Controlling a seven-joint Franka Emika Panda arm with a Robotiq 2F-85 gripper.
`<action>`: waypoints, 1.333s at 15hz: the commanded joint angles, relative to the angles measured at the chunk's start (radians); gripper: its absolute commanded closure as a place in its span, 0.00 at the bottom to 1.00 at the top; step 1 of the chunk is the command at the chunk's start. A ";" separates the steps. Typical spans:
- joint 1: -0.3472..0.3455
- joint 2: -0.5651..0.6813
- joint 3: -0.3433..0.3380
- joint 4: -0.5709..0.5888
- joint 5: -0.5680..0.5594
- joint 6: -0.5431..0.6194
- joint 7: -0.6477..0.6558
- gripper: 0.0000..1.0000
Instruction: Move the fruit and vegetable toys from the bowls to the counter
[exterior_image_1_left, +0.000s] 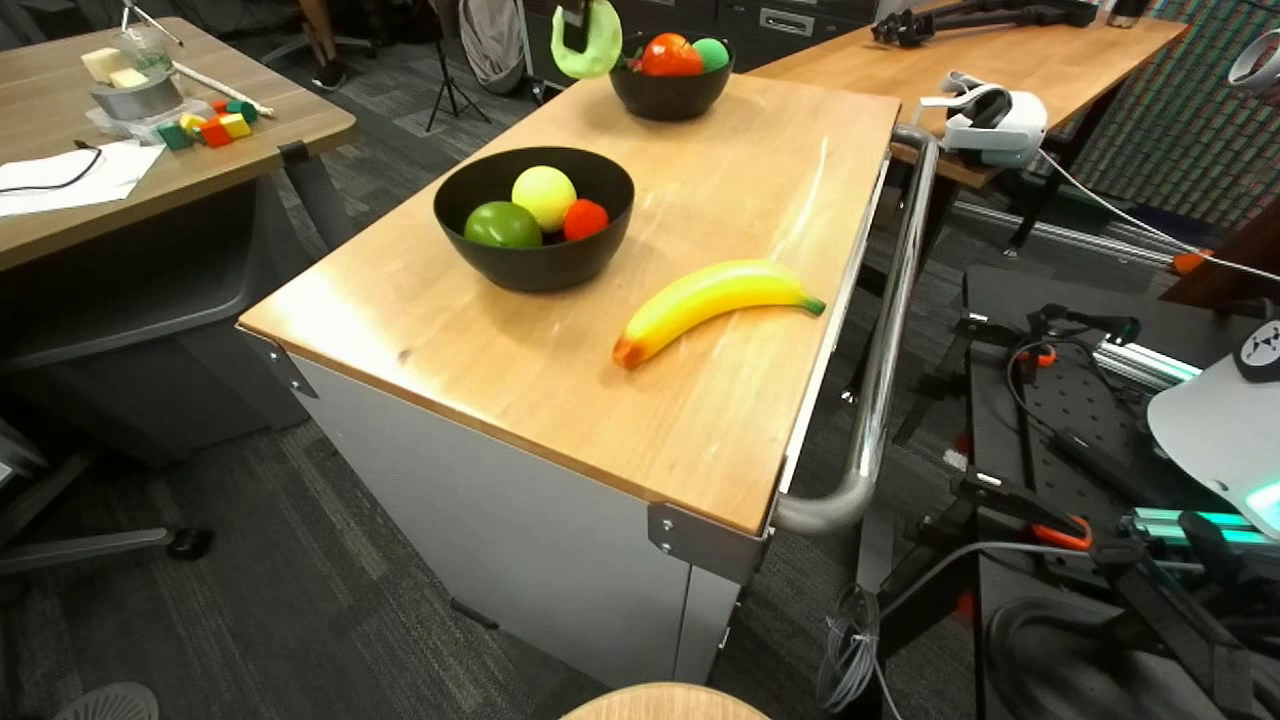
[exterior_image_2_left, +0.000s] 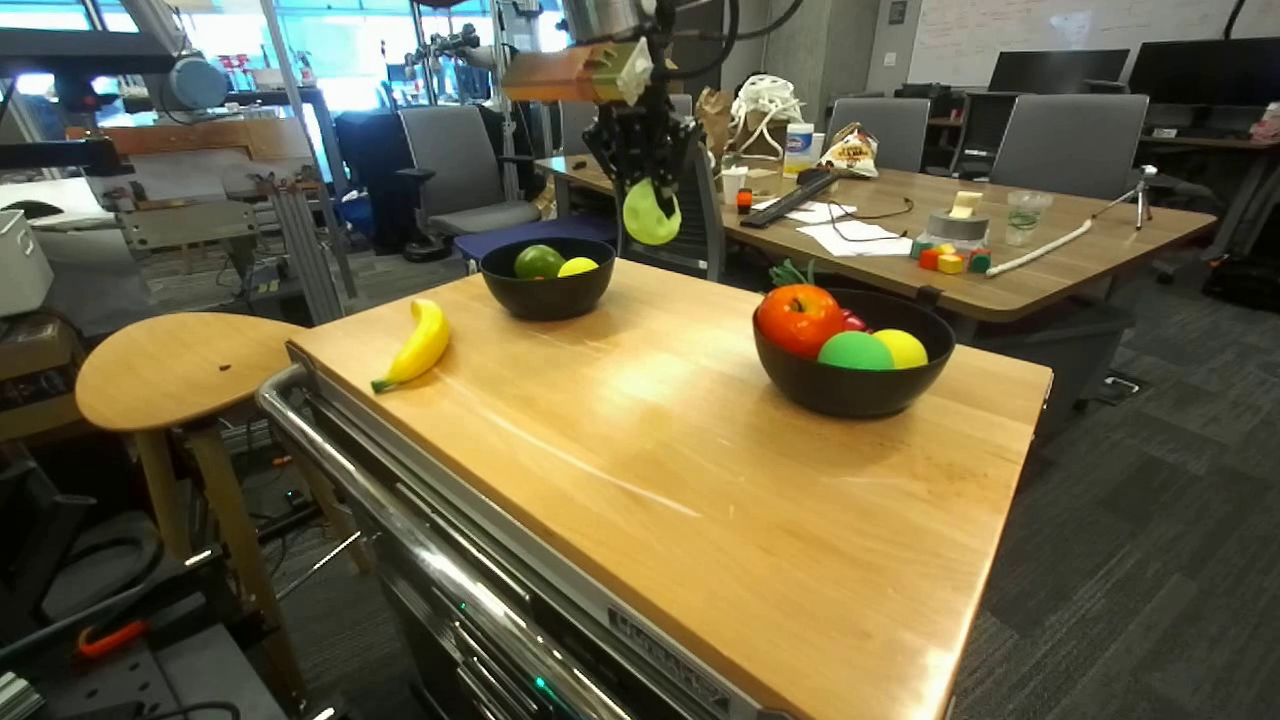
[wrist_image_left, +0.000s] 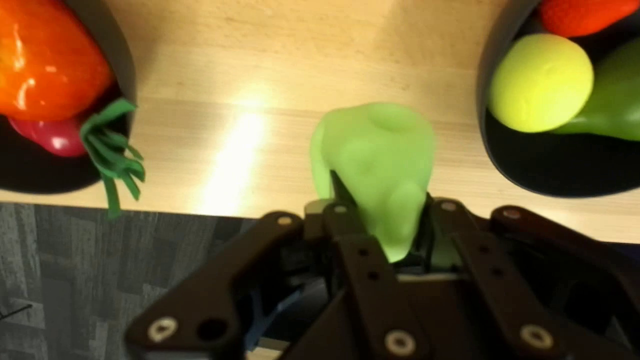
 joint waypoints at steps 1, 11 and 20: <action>-0.010 0.052 -0.015 -0.008 -0.006 0.036 0.058 0.90; 0.040 0.103 -0.005 -0.042 -0.051 0.090 0.103 0.25; 0.106 -0.015 0.099 -0.050 -0.003 0.180 0.085 0.00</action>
